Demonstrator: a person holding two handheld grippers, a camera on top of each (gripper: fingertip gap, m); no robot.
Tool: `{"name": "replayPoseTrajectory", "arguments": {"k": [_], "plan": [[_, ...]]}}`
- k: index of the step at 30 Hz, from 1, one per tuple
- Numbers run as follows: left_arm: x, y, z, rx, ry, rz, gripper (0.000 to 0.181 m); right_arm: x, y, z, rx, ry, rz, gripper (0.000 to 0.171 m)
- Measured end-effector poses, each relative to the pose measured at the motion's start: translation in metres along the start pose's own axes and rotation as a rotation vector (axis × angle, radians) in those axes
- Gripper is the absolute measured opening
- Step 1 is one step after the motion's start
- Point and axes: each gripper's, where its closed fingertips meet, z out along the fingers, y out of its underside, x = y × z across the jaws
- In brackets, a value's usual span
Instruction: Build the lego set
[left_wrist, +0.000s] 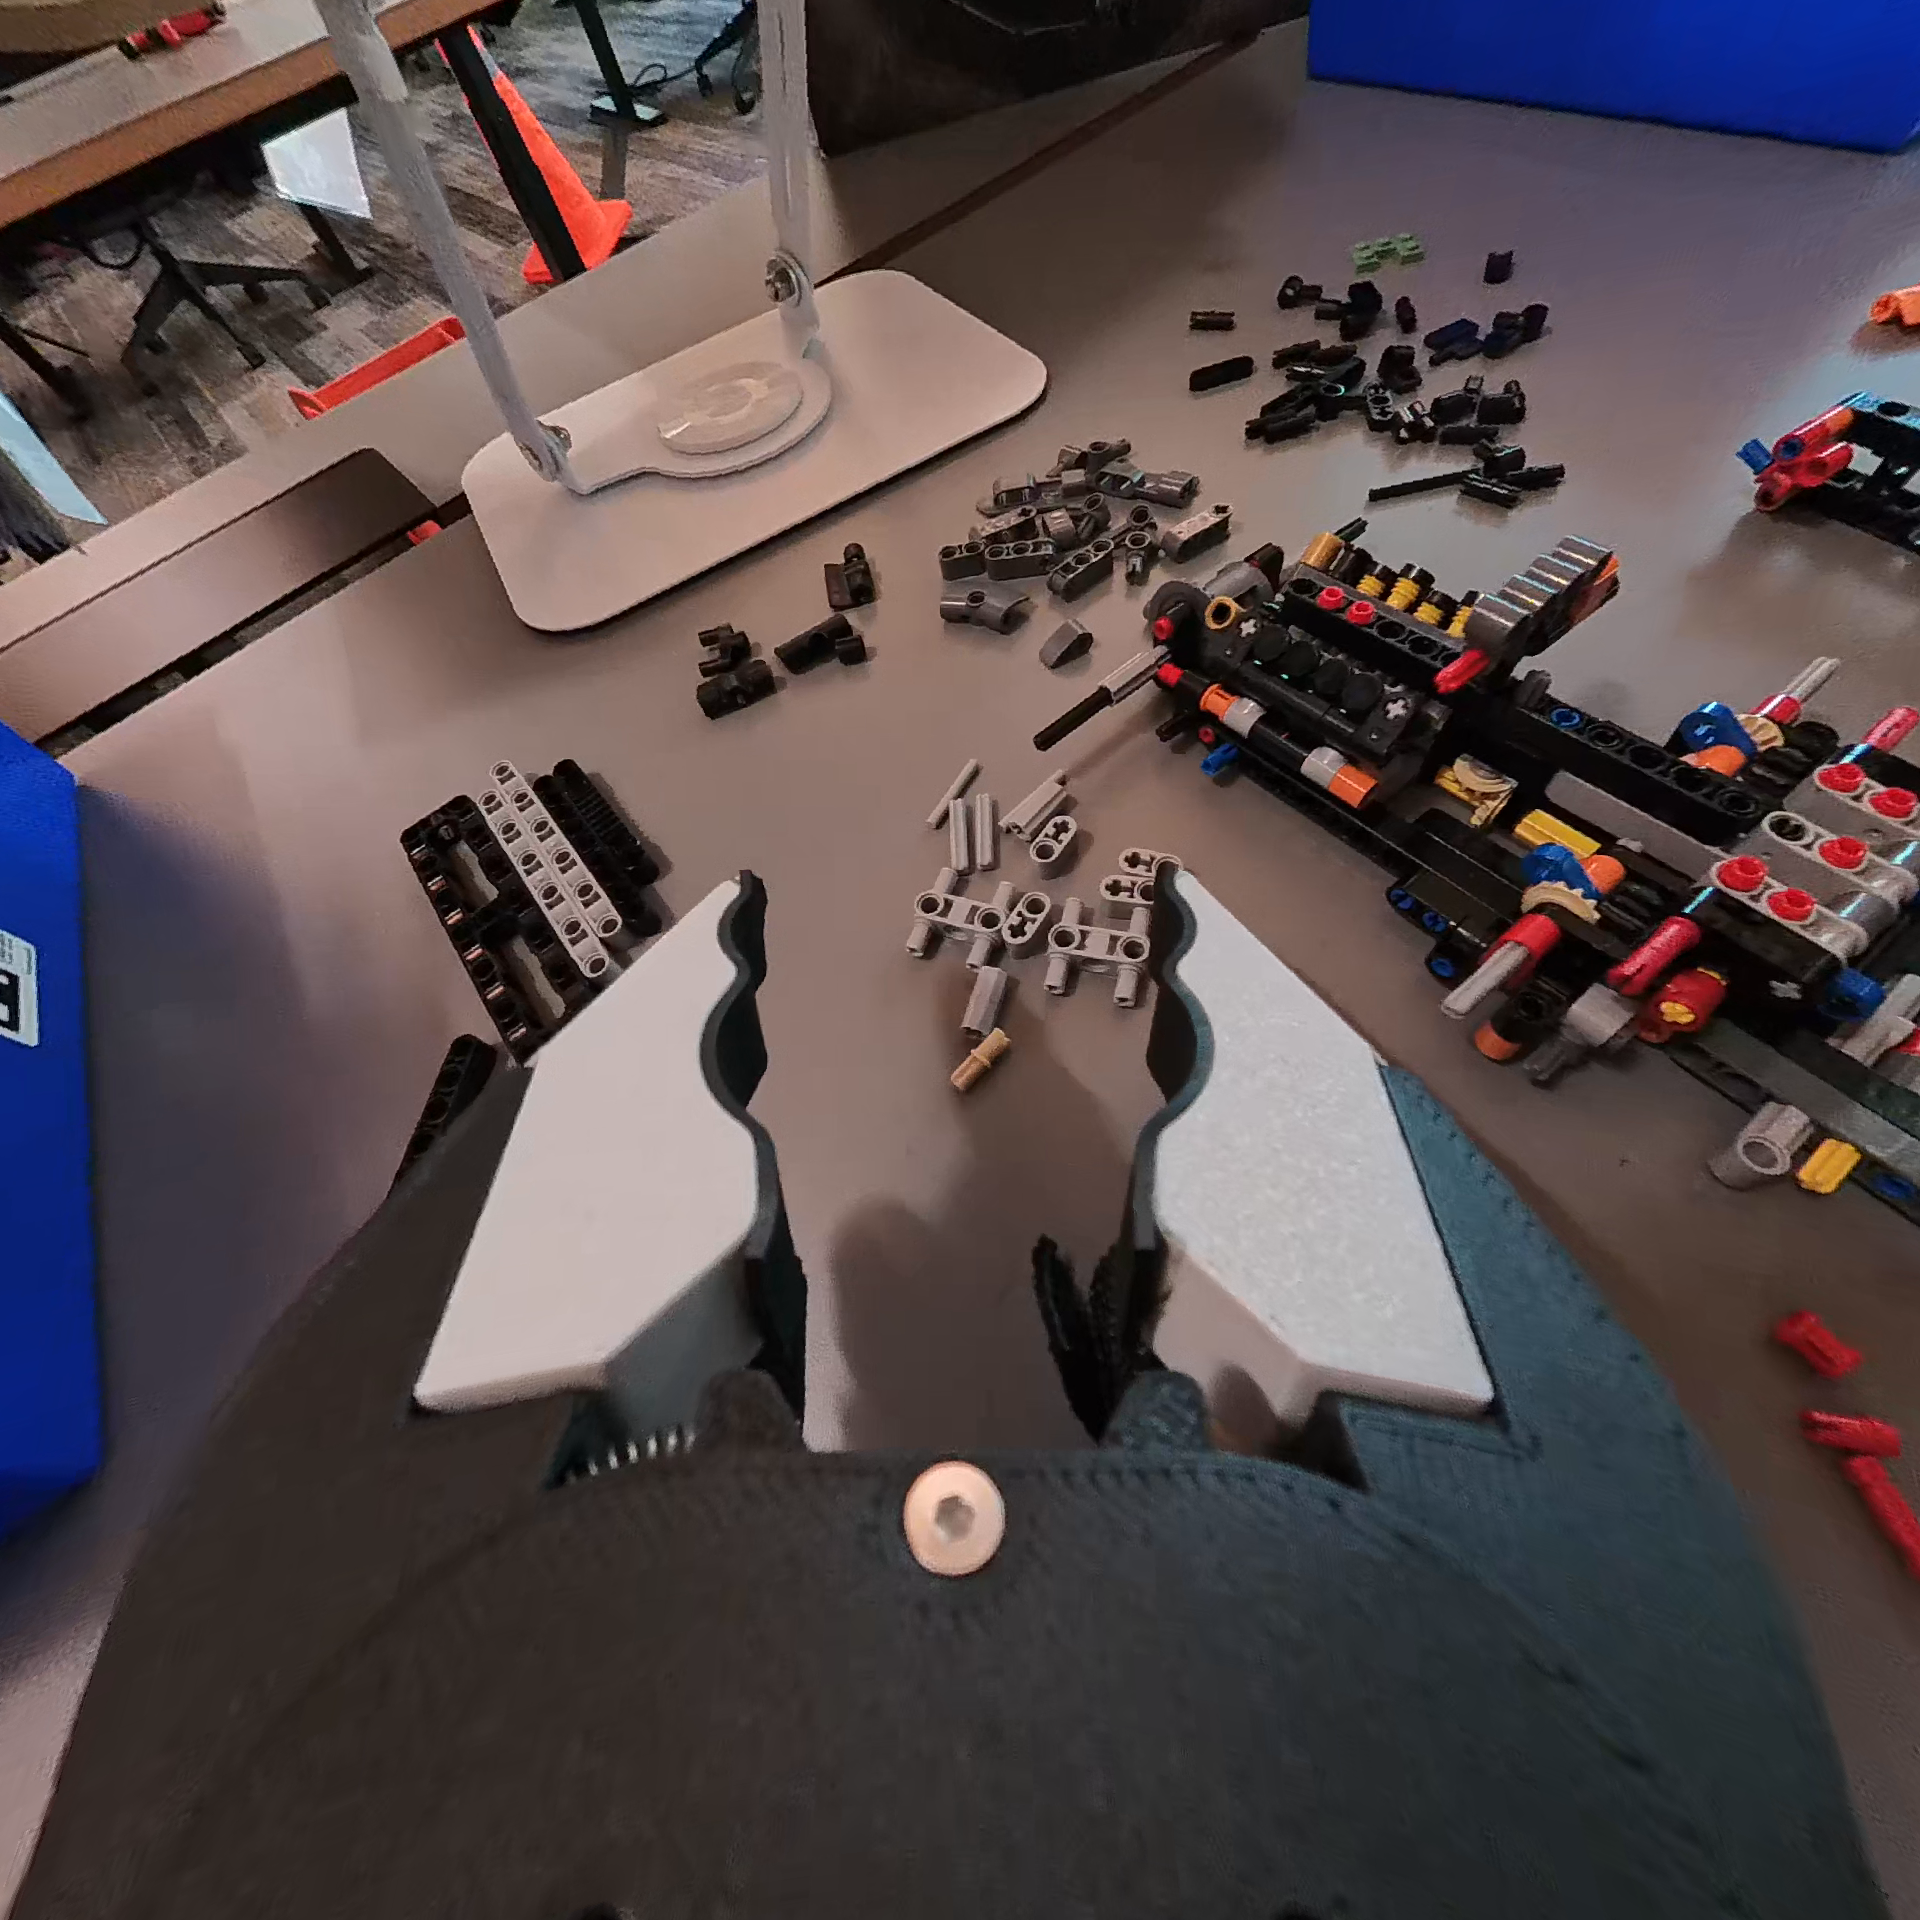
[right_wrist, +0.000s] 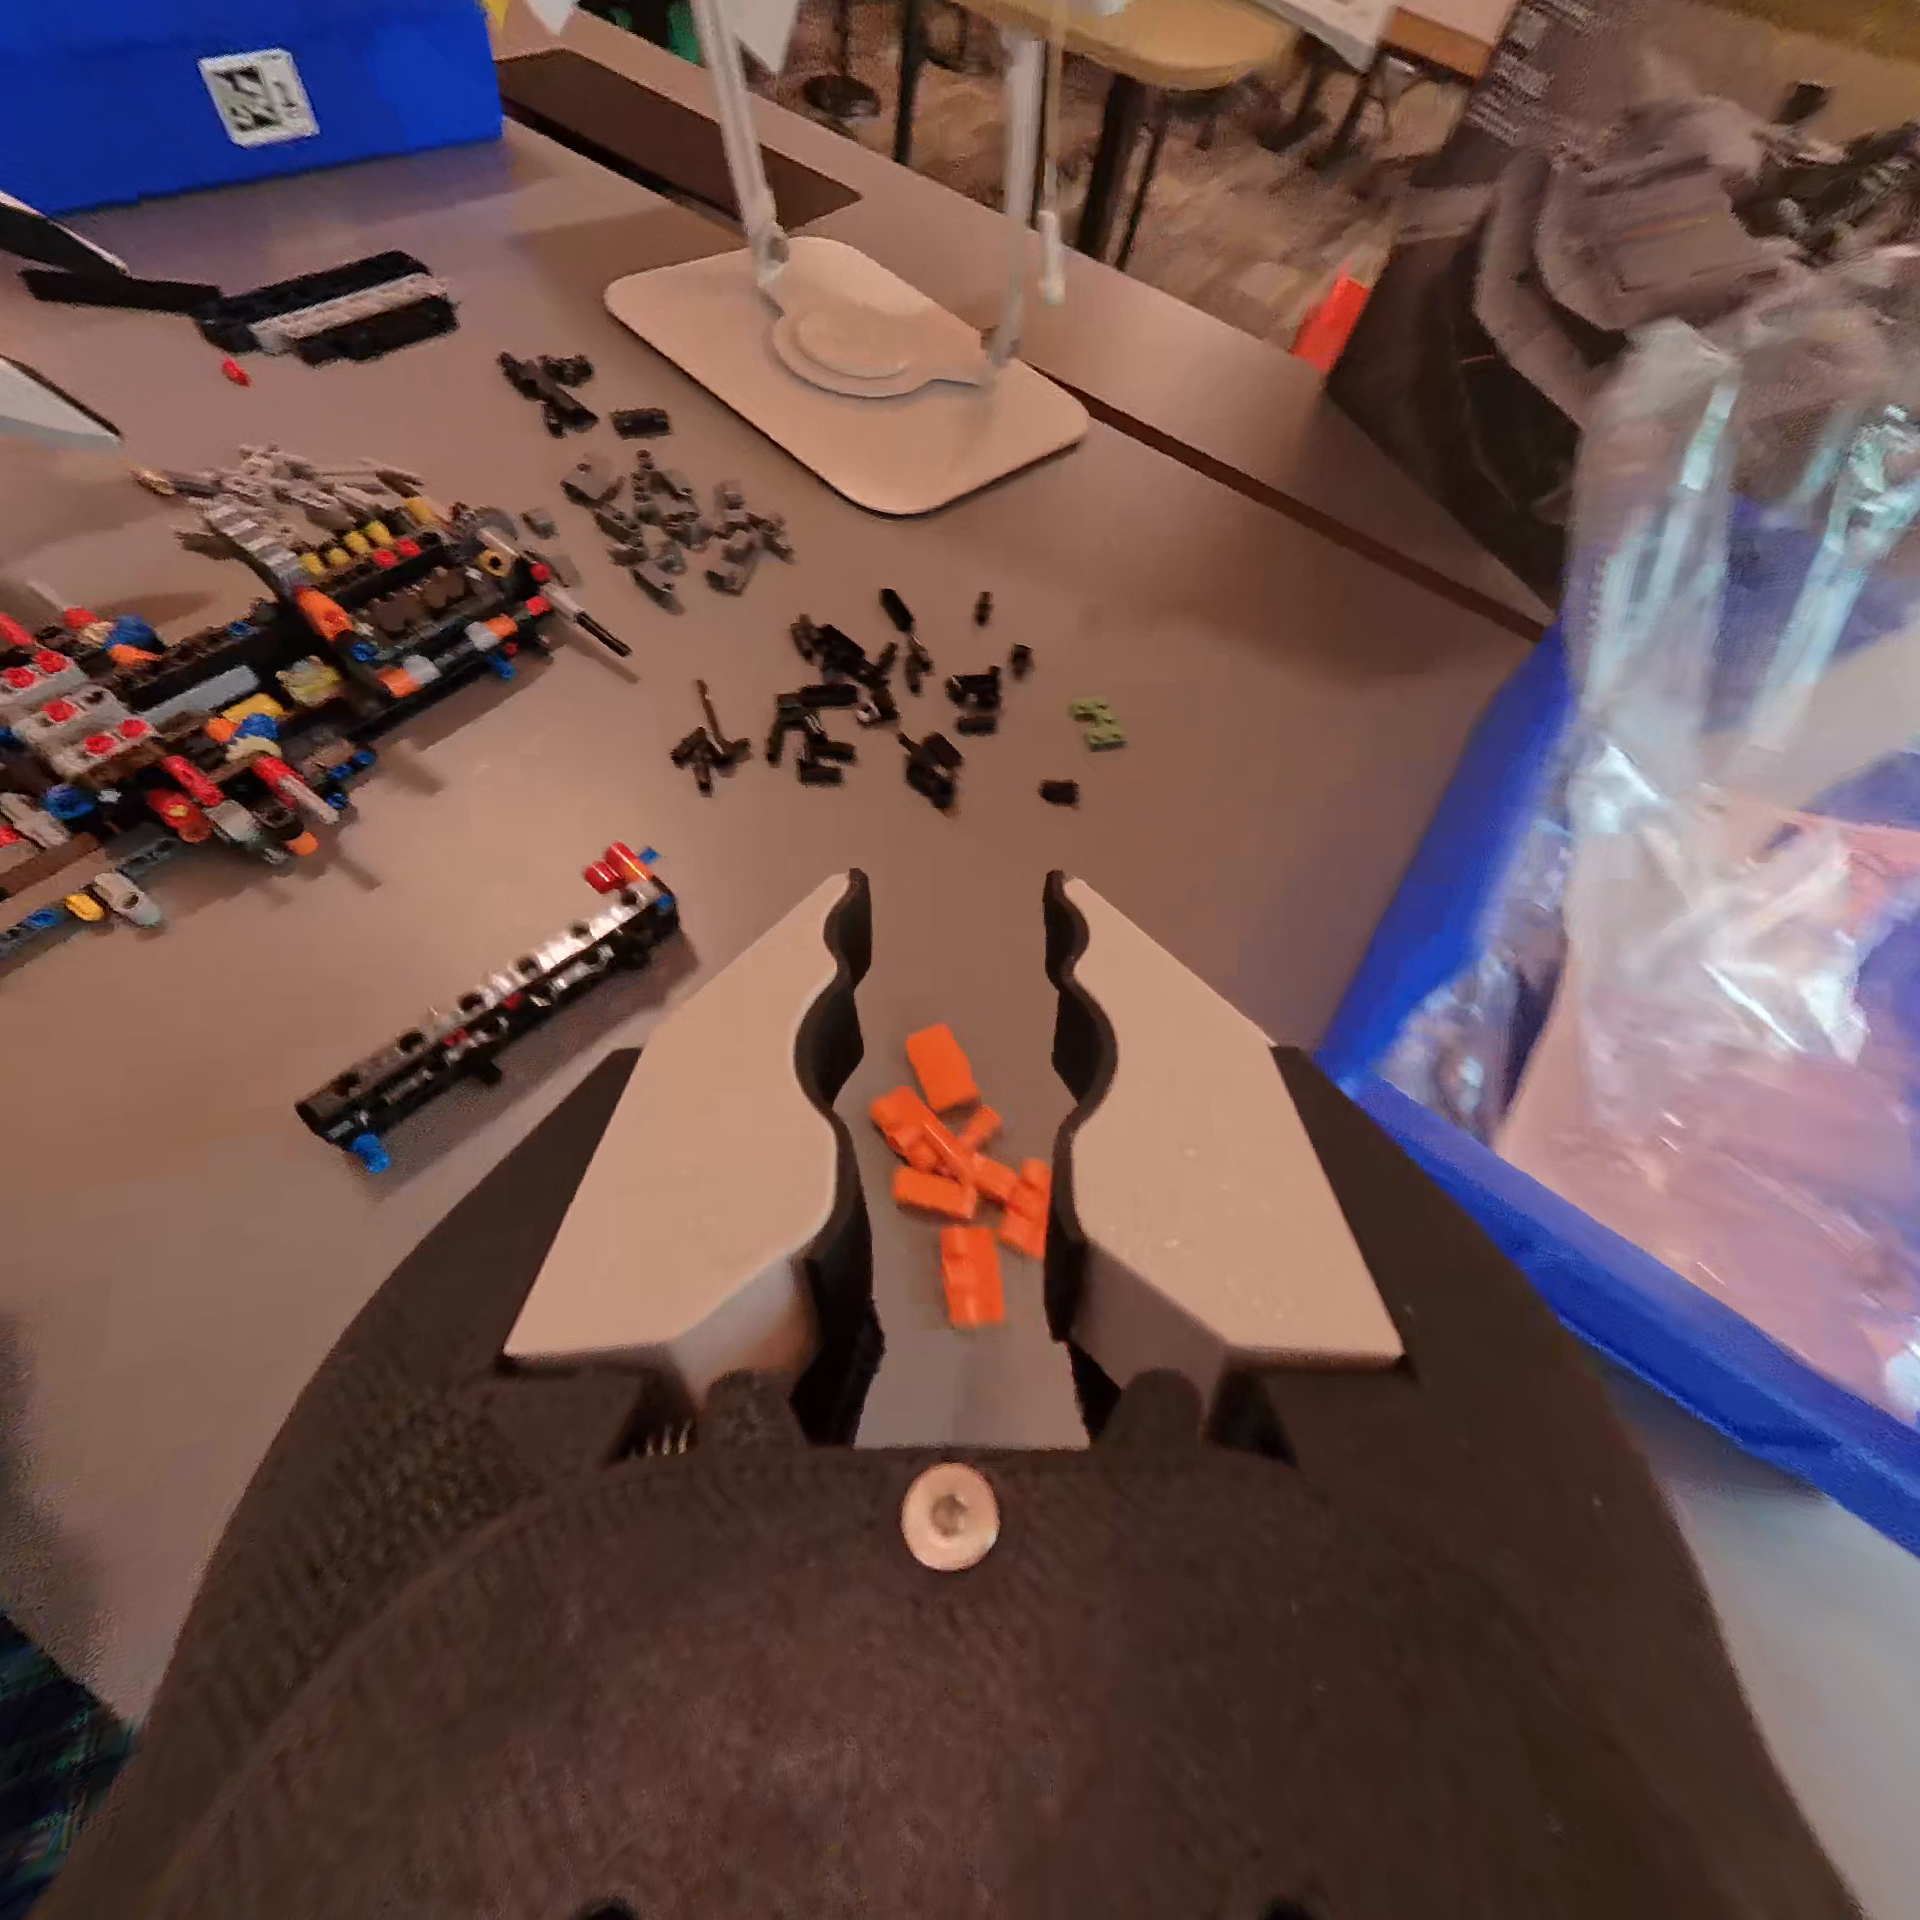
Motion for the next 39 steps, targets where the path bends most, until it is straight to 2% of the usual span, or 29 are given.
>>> {"name": "replayPoseTrajectory", "arguments": {"k": [1, 5, 11, 18, 25, 39], "plan": [[0.000, 0.000, 0.000, -0.003, 0.003, -0.007, 0.073, 0.006, 0.005, -0.007, -0.015, 0.012, 0.007, 0.026], [-0.002, 0.002, 0.002, -0.016, 0.008, -0.030, 0.075, 0.013, 0.029, -0.015, -0.108, 0.013, 0.025, 0.028], [-0.001, 0.003, 0.003, -0.027, -0.001, -0.004, 0.075, -0.006, 0.056, 0.011, -0.247, -0.064, -0.050, 0.029], [0.001, 0.005, 0.004, -0.040, -0.004, 0.012, 0.075, -0.007, 0.083, 0.043, -0.393, -0.098, -0.133, 0.030], [0.001, 0.007, 0.007, -0.060, -0.004, 0.023, 0.075, -0.004, 0.092, 0.051, -0.420, -0.109, -0.119, 0.014], [0.002, 0.008, 0.009, -0.069, -0.017, 0.058, 0.075, -0.007, 0.084, 0.055, -0.363, -0.158, -0.101, 0.013]]}}
